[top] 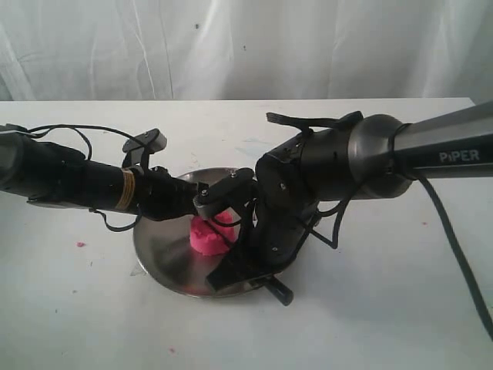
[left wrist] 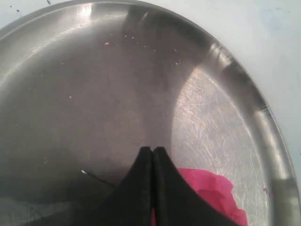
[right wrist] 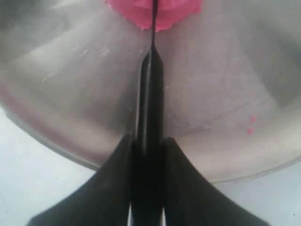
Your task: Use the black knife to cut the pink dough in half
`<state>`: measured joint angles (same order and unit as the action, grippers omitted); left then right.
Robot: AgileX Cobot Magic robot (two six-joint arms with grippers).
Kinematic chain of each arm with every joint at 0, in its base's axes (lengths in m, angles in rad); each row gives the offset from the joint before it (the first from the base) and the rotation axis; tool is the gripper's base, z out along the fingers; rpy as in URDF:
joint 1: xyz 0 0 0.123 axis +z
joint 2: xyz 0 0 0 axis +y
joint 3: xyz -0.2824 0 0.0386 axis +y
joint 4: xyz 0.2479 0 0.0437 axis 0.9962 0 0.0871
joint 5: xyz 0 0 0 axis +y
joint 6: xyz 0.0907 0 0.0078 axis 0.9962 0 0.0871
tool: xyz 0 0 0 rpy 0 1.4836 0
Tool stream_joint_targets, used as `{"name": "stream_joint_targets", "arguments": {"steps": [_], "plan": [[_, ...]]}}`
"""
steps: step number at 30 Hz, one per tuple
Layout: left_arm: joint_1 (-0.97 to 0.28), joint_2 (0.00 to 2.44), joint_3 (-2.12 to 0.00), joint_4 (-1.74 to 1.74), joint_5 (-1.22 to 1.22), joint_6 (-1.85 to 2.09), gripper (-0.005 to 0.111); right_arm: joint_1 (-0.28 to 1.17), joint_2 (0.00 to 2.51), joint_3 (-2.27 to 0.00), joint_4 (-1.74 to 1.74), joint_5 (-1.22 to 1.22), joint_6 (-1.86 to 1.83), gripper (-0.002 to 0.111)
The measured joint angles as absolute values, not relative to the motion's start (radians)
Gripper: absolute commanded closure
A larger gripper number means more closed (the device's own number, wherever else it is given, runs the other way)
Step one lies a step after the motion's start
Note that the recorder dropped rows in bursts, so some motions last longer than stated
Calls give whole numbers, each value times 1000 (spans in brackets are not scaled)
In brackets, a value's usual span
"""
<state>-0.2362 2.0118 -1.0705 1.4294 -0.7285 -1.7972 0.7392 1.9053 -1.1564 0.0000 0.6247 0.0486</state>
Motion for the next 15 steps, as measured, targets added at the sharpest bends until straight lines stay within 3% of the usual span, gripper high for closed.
{"name": "stream_joint_targets", "arguments": {"steps": [15], "plan": [[-236, 2012, -1070, 1434, -725, -1797, 107, 739, 1908, -1156, 0, 614, 49, 108]]}}
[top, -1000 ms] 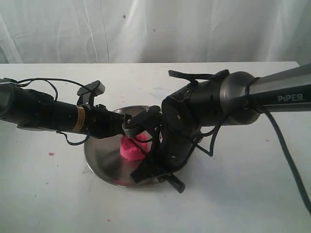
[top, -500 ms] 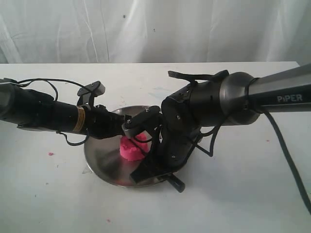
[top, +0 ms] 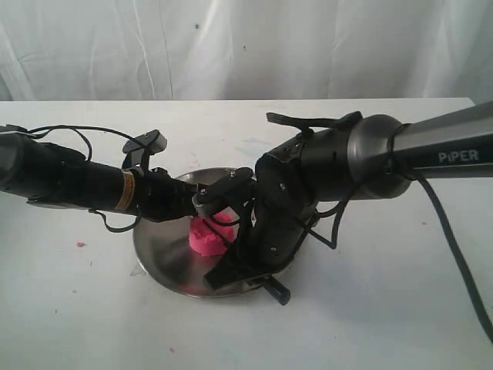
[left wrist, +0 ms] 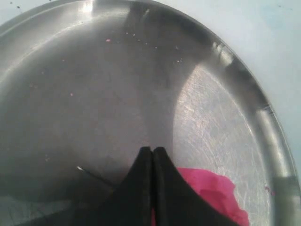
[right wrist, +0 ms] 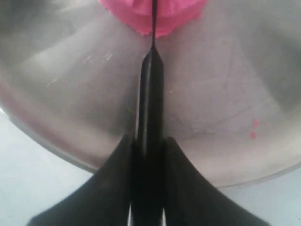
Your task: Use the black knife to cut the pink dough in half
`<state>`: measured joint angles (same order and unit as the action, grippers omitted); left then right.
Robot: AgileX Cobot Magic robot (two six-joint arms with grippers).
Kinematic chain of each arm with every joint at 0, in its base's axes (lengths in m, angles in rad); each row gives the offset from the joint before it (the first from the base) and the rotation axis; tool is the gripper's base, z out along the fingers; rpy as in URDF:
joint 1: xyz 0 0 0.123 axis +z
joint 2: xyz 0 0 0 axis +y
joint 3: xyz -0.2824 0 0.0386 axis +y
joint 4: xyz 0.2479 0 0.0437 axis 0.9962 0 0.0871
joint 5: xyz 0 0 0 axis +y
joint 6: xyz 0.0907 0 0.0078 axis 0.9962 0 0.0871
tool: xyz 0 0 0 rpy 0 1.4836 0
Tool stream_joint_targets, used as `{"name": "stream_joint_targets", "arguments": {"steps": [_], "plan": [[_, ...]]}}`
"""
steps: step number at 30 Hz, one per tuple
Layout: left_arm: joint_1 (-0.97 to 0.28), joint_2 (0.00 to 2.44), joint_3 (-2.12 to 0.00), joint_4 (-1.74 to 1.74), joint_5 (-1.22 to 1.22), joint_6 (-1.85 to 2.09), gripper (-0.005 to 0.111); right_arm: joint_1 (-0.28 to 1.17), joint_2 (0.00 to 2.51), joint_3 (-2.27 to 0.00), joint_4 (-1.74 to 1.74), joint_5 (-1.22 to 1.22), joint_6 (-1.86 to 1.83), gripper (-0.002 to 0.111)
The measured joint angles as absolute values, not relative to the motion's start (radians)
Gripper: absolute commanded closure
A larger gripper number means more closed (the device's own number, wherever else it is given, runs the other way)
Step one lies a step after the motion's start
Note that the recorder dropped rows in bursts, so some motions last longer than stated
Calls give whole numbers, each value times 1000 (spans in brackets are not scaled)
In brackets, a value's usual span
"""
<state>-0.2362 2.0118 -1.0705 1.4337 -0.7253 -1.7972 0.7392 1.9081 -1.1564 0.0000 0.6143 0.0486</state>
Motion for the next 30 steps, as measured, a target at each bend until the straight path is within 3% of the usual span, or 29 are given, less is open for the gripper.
{"name": "stream_joint_targets", "arguments": {"steps": [30], "plan": [[-236, 2012, -1069, 1435, -737, -1797, 107, 739, 1942, -1165, 0, 611, 49, 108]]}}
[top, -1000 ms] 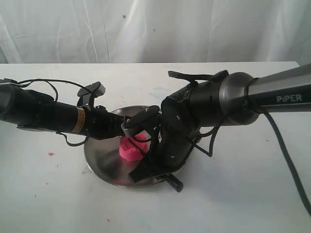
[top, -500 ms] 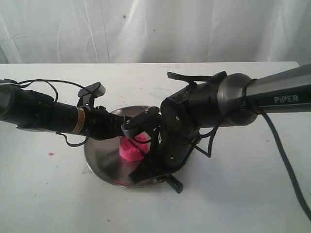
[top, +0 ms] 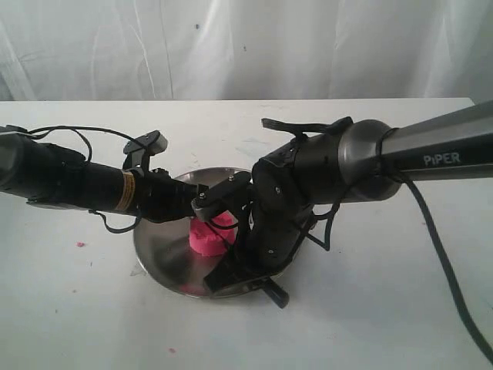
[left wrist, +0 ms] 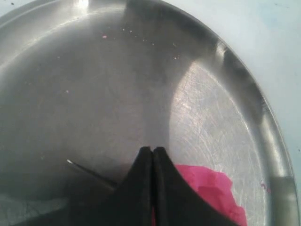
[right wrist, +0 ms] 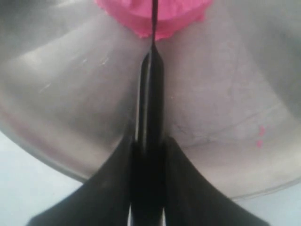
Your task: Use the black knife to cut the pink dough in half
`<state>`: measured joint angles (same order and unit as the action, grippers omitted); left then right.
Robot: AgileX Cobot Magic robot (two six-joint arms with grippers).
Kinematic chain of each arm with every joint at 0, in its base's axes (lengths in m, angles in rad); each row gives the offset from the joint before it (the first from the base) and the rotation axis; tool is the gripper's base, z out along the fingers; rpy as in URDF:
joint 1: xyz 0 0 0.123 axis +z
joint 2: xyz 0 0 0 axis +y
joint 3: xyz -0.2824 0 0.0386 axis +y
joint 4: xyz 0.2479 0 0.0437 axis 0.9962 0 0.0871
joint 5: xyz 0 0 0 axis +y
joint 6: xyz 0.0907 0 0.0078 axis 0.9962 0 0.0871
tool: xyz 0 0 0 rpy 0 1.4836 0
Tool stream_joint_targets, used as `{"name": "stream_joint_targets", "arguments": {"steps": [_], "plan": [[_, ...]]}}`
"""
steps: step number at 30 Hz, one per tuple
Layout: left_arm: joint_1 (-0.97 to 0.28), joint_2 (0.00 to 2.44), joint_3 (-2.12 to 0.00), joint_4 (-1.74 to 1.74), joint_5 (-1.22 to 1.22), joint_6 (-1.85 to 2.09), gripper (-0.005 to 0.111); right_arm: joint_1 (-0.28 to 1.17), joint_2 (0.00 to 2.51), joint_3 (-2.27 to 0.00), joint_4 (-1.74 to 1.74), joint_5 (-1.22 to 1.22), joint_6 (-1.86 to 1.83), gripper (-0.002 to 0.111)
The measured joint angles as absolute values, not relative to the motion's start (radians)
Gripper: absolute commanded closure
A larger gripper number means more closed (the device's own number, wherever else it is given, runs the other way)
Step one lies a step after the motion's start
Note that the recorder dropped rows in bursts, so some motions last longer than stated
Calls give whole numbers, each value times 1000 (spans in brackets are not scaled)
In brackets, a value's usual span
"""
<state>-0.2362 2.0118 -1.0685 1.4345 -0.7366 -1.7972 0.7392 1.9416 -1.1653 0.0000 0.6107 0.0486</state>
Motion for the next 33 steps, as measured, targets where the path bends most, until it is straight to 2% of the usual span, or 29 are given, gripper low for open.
{"name": "stream_joint_targets", "arguments": {"steps": [33], "plan": [[-236, 2012, -1069, 1438, -744, -1797, 107, 739, 1996, -1251, -38, 665, 51, 108]]}}
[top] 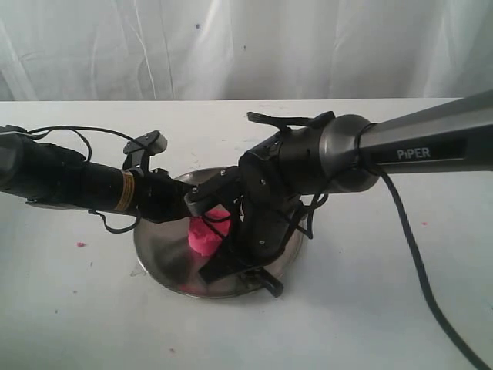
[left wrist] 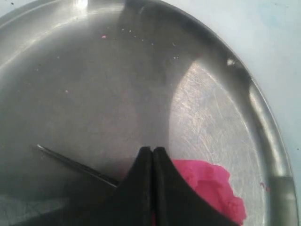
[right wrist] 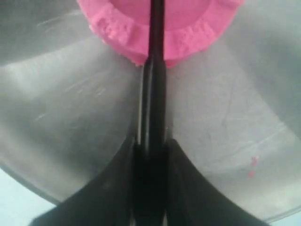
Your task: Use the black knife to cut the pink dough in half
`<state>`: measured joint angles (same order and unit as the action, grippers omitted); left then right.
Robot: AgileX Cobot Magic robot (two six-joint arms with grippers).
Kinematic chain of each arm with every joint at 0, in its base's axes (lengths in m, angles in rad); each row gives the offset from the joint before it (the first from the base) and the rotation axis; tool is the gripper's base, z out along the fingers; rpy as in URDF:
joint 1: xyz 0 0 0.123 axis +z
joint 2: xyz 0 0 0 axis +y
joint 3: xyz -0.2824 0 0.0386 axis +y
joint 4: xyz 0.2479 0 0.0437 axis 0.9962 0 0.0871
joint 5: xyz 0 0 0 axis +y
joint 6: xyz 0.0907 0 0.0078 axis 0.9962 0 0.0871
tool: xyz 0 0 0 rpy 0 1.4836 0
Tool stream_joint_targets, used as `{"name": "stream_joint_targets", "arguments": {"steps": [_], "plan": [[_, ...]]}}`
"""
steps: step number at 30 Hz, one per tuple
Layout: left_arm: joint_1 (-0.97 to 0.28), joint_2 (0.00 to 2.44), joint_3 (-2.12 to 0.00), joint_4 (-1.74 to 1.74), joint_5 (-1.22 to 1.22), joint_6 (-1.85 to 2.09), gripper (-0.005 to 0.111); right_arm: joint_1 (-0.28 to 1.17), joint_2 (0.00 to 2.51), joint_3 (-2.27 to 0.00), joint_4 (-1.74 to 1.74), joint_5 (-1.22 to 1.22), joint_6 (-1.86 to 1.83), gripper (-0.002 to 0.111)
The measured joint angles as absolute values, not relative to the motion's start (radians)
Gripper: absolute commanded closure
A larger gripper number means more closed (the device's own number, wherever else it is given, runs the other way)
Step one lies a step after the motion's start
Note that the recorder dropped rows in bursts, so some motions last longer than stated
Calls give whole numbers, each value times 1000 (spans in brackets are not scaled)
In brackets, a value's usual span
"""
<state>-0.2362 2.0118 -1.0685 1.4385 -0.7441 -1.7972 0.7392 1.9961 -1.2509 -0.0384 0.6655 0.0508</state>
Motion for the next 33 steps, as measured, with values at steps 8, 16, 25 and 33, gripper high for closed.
{"name": "stream_joint_targets", "arguments": {"steps": [8, 16, 25, 33], "plan": [[-236, 2012, -1073, 1446, -745, -1797, 107, 739, 1987, -1255, -90, 735, 51, 108], [-236, 2012, -1136, 1473, -798, -1817, 107, 739, 1977, -1253, -95, 774, 51, 108], [-229, 2012, -1165, 1528, -799, -1872, 107, 739, 1975, -1253, -95, 790, 53, 108], [-161, 1962, -1167, 1558, -830, -1880, 107, 739, 1975, -1253, -124, 778, 104, 108]]}}
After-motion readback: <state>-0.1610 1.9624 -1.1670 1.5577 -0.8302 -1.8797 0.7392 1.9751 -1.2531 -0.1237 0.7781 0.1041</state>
